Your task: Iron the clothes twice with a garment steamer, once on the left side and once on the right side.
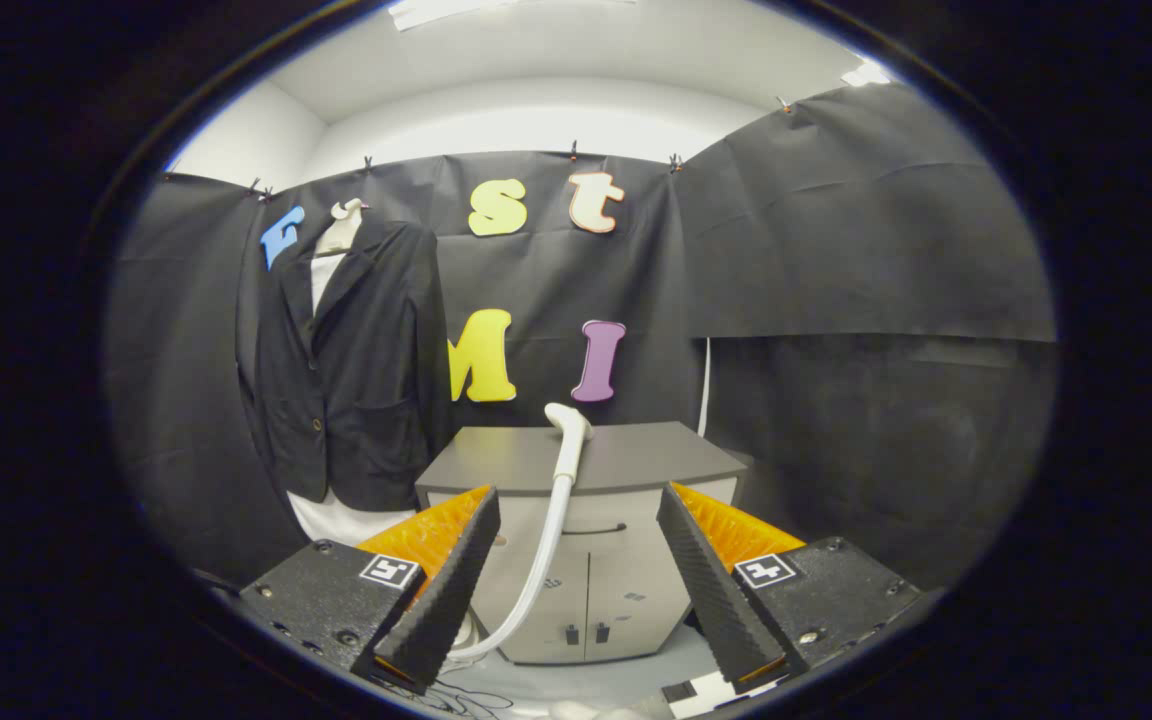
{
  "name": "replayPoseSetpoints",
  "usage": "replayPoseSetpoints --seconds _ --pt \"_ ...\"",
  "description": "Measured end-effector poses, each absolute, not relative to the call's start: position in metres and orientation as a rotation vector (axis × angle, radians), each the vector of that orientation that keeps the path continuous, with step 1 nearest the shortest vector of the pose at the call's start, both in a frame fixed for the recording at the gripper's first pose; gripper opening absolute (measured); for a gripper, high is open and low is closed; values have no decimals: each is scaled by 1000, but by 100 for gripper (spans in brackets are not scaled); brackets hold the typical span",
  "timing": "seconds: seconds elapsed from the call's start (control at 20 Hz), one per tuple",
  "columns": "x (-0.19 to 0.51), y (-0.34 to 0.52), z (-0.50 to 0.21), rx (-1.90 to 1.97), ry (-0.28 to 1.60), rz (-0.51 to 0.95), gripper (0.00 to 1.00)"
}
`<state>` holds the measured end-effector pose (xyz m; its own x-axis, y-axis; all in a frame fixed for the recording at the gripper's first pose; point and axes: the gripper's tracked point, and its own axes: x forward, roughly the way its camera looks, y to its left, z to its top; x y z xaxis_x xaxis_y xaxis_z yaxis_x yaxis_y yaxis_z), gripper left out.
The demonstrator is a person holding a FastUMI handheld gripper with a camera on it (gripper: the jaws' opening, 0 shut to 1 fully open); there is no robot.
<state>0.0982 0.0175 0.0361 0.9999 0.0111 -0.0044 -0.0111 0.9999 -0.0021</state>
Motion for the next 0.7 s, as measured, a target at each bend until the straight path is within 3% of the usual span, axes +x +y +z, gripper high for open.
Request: replayPoseSetpoints --seconds 0.7 --pt "326 33 83 -3 79 99 100"
